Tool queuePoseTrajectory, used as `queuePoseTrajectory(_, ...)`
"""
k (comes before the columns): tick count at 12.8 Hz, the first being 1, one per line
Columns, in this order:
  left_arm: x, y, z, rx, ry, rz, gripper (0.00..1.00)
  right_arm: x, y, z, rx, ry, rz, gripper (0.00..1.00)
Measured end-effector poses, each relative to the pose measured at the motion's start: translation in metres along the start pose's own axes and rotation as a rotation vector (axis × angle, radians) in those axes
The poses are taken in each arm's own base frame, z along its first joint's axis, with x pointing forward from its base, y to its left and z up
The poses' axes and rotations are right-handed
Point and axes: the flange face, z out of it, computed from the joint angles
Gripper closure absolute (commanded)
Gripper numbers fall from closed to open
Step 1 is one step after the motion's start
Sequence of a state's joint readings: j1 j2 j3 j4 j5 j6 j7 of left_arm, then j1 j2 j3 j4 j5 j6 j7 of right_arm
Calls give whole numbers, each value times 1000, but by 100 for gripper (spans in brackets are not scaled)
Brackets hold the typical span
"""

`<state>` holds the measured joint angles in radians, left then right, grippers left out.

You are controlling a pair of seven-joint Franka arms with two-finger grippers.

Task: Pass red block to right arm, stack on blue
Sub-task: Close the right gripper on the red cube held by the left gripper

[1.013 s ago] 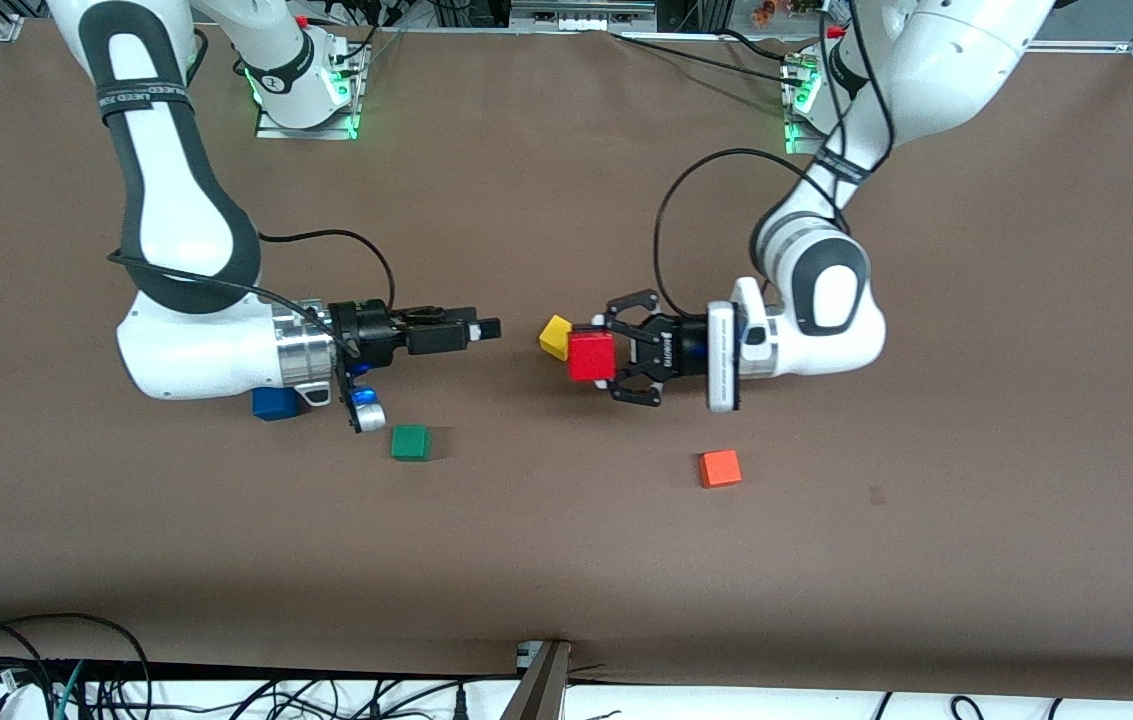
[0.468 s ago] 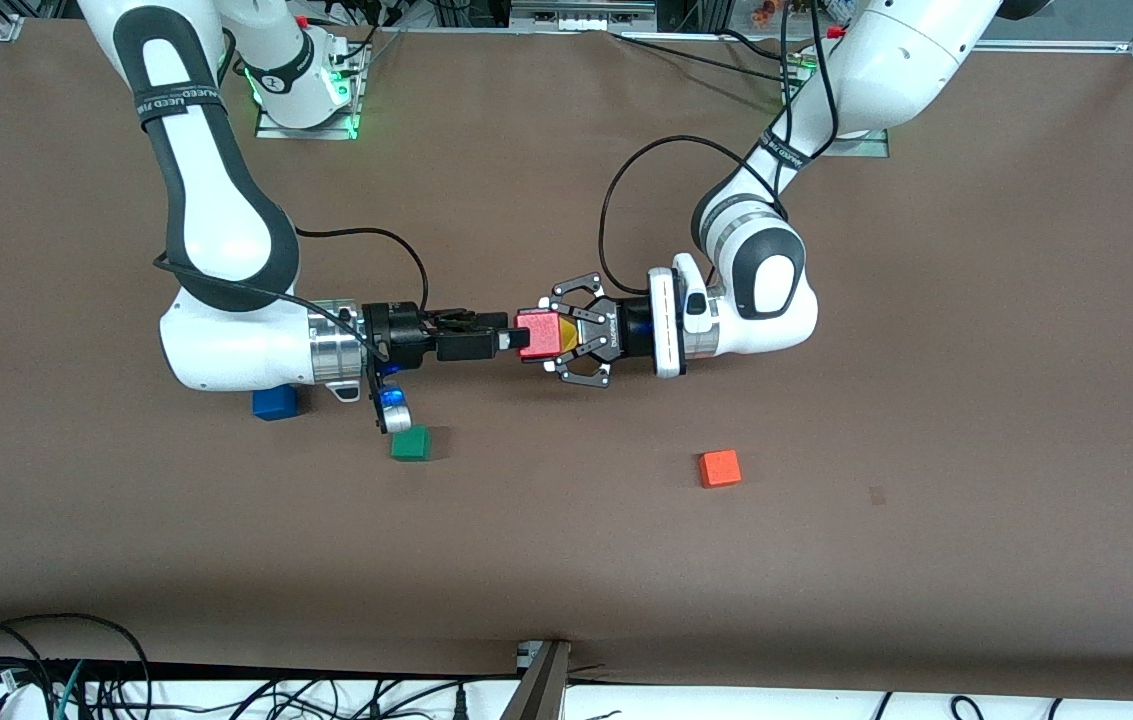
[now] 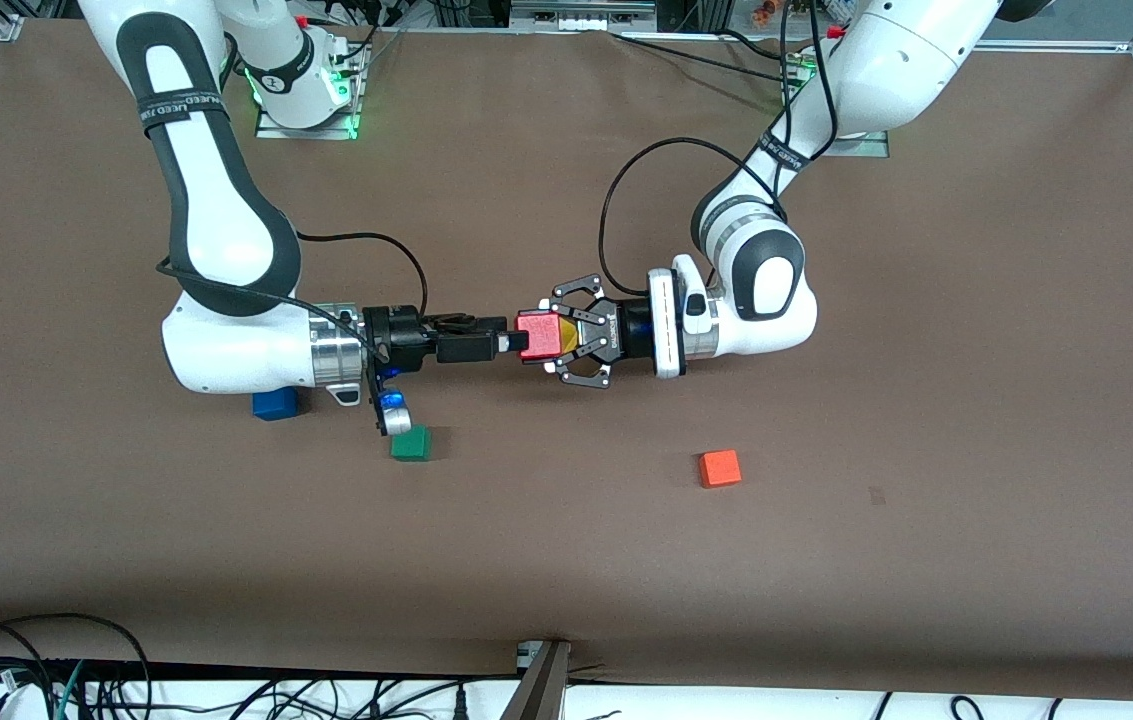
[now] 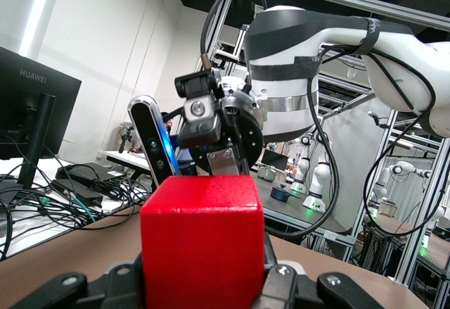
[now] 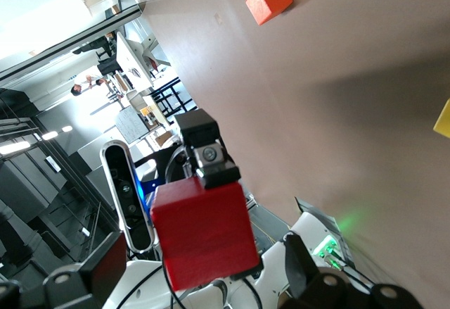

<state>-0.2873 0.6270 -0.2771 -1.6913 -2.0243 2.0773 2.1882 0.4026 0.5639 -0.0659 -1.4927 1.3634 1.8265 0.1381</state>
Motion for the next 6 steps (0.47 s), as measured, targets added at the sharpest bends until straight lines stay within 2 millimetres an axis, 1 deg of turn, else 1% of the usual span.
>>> queuePoseTrajectory(3,0,0,0,0,0,0,98,5,5,0,0,4,-24,0)
queuePoseTrajectory(6,1,0,0,3,8,-4,99,5,4,0,12,7,-24,0)
